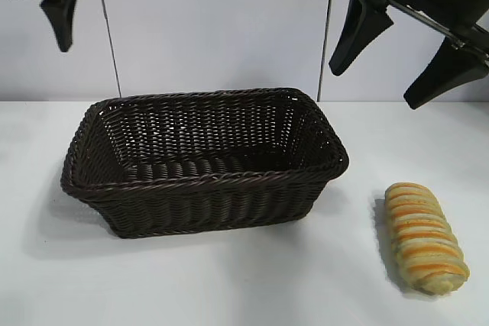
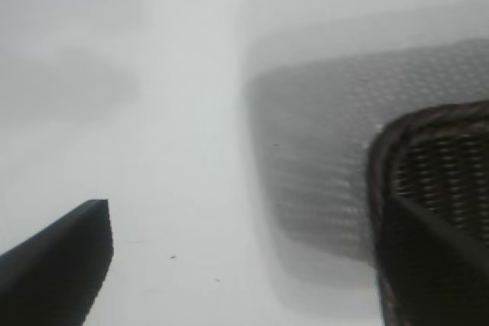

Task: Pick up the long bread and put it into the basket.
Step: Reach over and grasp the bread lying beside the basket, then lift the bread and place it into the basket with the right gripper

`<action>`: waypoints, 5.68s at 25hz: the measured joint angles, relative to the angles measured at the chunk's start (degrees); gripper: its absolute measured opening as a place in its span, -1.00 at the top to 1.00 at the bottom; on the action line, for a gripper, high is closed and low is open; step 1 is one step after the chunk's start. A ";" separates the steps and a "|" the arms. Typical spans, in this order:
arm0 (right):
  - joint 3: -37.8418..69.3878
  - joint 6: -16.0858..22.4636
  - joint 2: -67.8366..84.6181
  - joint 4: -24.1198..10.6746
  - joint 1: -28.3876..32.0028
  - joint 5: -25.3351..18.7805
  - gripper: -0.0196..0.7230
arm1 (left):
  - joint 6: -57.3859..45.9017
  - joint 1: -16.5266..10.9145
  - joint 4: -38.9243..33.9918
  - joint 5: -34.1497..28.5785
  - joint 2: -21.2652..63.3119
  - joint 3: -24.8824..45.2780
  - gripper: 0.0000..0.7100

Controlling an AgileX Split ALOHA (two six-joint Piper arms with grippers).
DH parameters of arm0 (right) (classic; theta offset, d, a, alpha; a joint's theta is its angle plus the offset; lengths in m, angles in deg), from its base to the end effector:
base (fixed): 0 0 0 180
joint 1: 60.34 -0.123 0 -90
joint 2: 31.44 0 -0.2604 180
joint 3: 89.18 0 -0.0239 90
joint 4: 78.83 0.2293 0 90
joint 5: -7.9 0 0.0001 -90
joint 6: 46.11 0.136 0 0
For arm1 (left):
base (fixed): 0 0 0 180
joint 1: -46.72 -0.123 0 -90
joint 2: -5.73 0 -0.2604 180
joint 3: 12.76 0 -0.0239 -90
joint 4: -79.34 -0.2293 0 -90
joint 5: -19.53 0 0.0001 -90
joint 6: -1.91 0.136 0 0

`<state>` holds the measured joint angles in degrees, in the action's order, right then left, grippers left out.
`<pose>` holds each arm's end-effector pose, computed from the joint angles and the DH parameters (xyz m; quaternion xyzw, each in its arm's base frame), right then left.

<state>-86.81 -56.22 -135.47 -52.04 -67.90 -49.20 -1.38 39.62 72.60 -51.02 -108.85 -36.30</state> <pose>0.3222 0.0947 0.2152 -0.0524 0.9661 0.2074 0.1442 0.3761 0.0620 0.2514 -0.0788 0.9823 0.0631 0.1577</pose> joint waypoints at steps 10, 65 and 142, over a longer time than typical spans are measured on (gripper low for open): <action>0.00 0.00 0.00 0.20 0.00 0.00 -0.92 | 3.81 -14.65 11.91 -0.40 11.01 0.00 -0.91; 0.00 5.87 18.37 -17.59 0.00 -10.73 -0.92 | 12.56 -1.04 18.67 -0.68 100.48 70.05 -0.91; 10.02 16.41 11.29 -19.46 -1.09 19.12 0.77 | 12.56 5.63 16.02 5.82 106.76 72.22 -0.91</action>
<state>-76.79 -39.81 -124.19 -71.50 -68.99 -30.08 11.18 45.25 88.62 -45.21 -2.09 35.92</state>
